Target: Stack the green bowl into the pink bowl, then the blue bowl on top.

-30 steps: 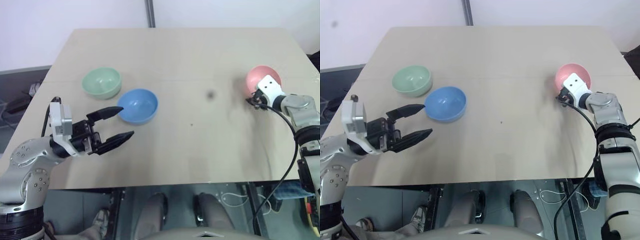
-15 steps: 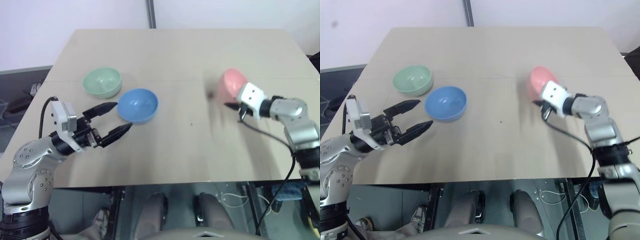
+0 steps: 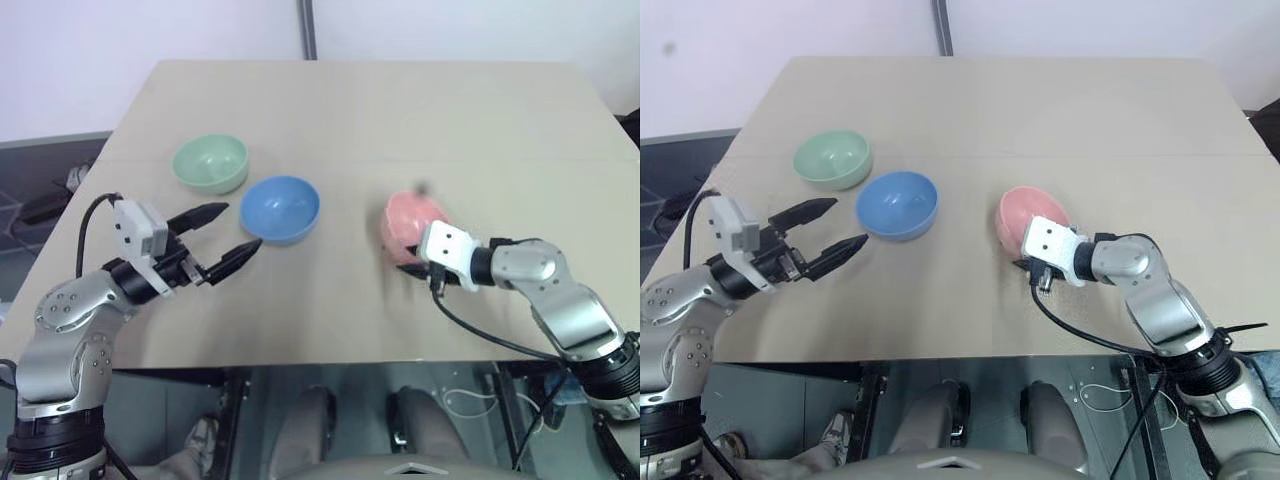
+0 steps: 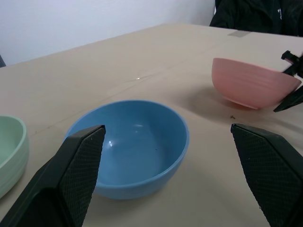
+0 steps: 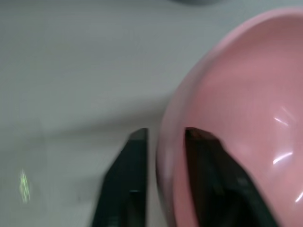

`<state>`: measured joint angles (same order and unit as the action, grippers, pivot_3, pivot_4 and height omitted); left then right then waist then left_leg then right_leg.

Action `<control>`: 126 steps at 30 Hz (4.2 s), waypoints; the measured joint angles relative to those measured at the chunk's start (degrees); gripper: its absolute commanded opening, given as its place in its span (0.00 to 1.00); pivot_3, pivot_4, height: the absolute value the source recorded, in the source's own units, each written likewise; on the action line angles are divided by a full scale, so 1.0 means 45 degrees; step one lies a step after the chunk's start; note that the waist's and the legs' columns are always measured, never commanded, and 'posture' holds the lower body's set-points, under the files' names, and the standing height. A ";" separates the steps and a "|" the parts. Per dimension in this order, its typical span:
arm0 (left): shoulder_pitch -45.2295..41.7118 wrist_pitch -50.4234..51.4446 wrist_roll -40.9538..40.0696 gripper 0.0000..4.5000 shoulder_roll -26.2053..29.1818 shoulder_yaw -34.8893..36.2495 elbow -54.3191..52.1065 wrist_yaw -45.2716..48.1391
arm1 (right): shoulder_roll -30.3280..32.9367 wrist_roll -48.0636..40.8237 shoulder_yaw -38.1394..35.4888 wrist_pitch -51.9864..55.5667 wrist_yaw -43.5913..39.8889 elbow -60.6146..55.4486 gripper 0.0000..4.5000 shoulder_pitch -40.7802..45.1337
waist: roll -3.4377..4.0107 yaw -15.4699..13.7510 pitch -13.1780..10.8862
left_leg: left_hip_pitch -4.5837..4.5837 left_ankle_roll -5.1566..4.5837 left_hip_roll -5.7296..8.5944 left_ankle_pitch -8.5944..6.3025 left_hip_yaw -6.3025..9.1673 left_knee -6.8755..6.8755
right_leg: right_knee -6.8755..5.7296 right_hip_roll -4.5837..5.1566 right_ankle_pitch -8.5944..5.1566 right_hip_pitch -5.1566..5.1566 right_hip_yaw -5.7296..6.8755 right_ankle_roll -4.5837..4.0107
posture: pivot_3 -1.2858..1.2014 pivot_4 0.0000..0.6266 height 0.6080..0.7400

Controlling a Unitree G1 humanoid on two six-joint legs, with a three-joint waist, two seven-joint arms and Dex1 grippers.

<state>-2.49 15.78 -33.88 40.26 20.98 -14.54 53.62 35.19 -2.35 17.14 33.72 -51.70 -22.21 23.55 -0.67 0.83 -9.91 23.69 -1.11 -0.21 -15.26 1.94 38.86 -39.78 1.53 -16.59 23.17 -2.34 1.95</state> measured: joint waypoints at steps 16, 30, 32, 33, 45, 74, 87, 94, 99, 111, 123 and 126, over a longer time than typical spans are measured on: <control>-0.3380 -0.0066 0.5553 1.00 0.2970 -0.2553 0.3082 -0.2438 | -0.2397 -0.3718 -0.3055 0.2647 0.2305 -0.3073 0.99 0.0506 | -0.0004 -0.0038 0.0001 | 0.0001 -0.0002 0.0026 0.0000 0.0014 0.0003 | -0.0006 -0.0035 0.0000 -0.0001 0.0076 0.0002 | 0.52 0.24 1.00; -1.0781 -0.6415 1.2411 0.89 0.2917 -0.8456 1.3029 -0.1924 | -0.2394 -0.3529 -0.2894 0.1892 0.4055 -0.3069 1.00 0.0420 | -0.0013 0.0027 -0.0004 | 0.0049 -0.0005 0.0021 0.0001 -0.0033 0.0010 | -0.0016 -0.0099 -0.0001 0.0058 0.0022 0.0002 | 0.52 0.24 1.00; -1.1140 -0.6833 1.2877 0.75 0.2638 -0.8813 1.3792 -0.2165 | -0.2384 -0.3519 -0.2896 0.1893 0.4271 -0.3097 1.00 0.0321 | -0.0014 0.0039 -0.0004 | 0.0052 -0.0005 0.0019 0.0001 -0.0036 0.0014 | -0.0020 -0.0096 -0.0001 0.0060 0.0015 0.0002 | 0.52 0.24 1.00; -1.1229 -0.7093 1.3018 0.65 0.2533 -0.8855 1.4049 -0.2215 | -0.2368 -0.3508 -0.2895 0.1894 0.4397 -0.3126 1.00 0.0290 | -0.0015 0.0042 -0.0004 | 0.0053 -0.0005 0.0017 0.0001 -0.0036 0.0015 | -0.0020 -0.0095 -0.0001 0.0061 0.0014 0.0002 | 0.52 0.24 1.00; -1.1314 -0.7662 1.2195 0.01 0.2164 -0.8391 1.4212 -0.1331 | -0.1749 -0.3574 -0.3048 0.1910 0.4943 -0.3460 1.00 -0.0167 | -0.0024 0.0028 -0.0005 | 0.0070 -0.0006 0.0012 0.0000 -0.0025 0.0053 | -0.0034 -0.0093 -0.0001 0.0060 0.0029 0.0002 | 0.52 0.24 1.00; -1.2977 -0.9686 0.7081 0.70 -0.3287 -0.9743 0.9507 0.6123 | 0.0431 -0.5429 -0.9530 0.0877 0.3596 -0.6774 1.00 -0.9569 | -0.0017 0.0031 -0.0001 | -0.0015 -0.0012 0.0002 -0.0001 -0.0004 0.0114 | -0.0027 -0.0145 -0.0003 -0.0069 0.0010 0.0010 | 0.52 0.24 1.00; -0.8061 -0.1661 0.6619 0.70 0.2229 -0.5282 0.3301 0.3523 | 0.0900 -0.6262 -0.6709 0.0740 0.3180 -0.5596 1.00 -0.5018 | -0.0023 0.0193 -0.0002 | 0.0000 -0.0009 -0.0015 -0.0001 0.0020 0.0105 | -0.0016 -0.0124 -0.0004 -0.0059 0.0033 0.0008 | 0.52 0.24 1.00; -0.3040 0.1931 0.6809 0.70 0.3655 -0.3268 -0.1161 0.2008 | 0.0997 -0.6503 -0.5500 0.0111 0.2045 -0.4413 1.00 -0.3678 | -0.0037 -0.0153 -0.0011 | -0.0002 -0.0010 -0.0010 -0.0002 0.0044 0.0104 | -0.0005 -0.0097 -0.0004 -0.0072 0.0031 0.0008 | 0.52 0.24 1.00; -0.2586 0.1300 0.7922 0.70 0.3637 -0.3585 -0.1119 0.0661 | 0.1167 -0.6589 -0.5459 -0.0132 0.1617 -0.4291 1.00 -0.3695 | -0.0040 -0.0163 -0.0011 | -0.0016 -0.0011 -0.0010 -0.0002 0.0029 0.0104 | -0.0017 -0.0100 -0.0003 -0.0076 0.0028 0.0008 | 0.52 0.24 1.00; -0.4492 -0.0896 0.8534 0.70 0.2896 -0.5545 0.1108 0.0174 | 0.1621 -0.6218 -0.6561 -0.0623 0.1902 -0.4384 1.00 -0.5833 | -0.0039 -0.0052 -0.0011 | -0.0015 -0.0011 -0.0011 -0.0002 0.0012 0.0101 | -0.0023 -0.0110 -0.0002 -0.0069 0.0032 0.0008 | 0.52 0.24 1.00; -0.5104 -0.2529 0.9038 0.01 0.2576 -0.6539 0.2406 0.0348 | 0.1630 -0.6233 -0.6966 -0.0628 0.2226 -0.4896 1.00 -0.6266 | -0.0039 -0.0038 -0.0010 | -0.0012 -0.0011 -0.0009 -0.0003 0.0009 0.0103 | -0.0021 -0.0110 -0.0002 -0.0068 0.0034 0.0008 | 0.52 0.24 1.00; -0.5139 -0.2836 0.9205 0.01 0.2525 -0.6719 0.2495 0.0351 | 0.1630 -0.6267 -0.6969 -0.0622 0.2308 -0.4929 1.00 -0.6267 | -0.0040 -0.0039 -0.0011 | -0.0011 -0.0011 -0.0009 -0.0003 0.0010 0.0104 | -0.0022 -0.0111 -0.0002 -0.0067 0.0033 0.0008 | 0.52 0.24 1.00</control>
<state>-25.62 3.02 7.54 51.62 -9.26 -3.31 55.20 42.52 -30.55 -14.22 30.92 -41.31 -44.39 -4.66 -0.85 0.65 -9.95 23.64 -1.16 -0.25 -15.27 1.99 39.32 -39.88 1.03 -16.59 22.87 -2.19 1.99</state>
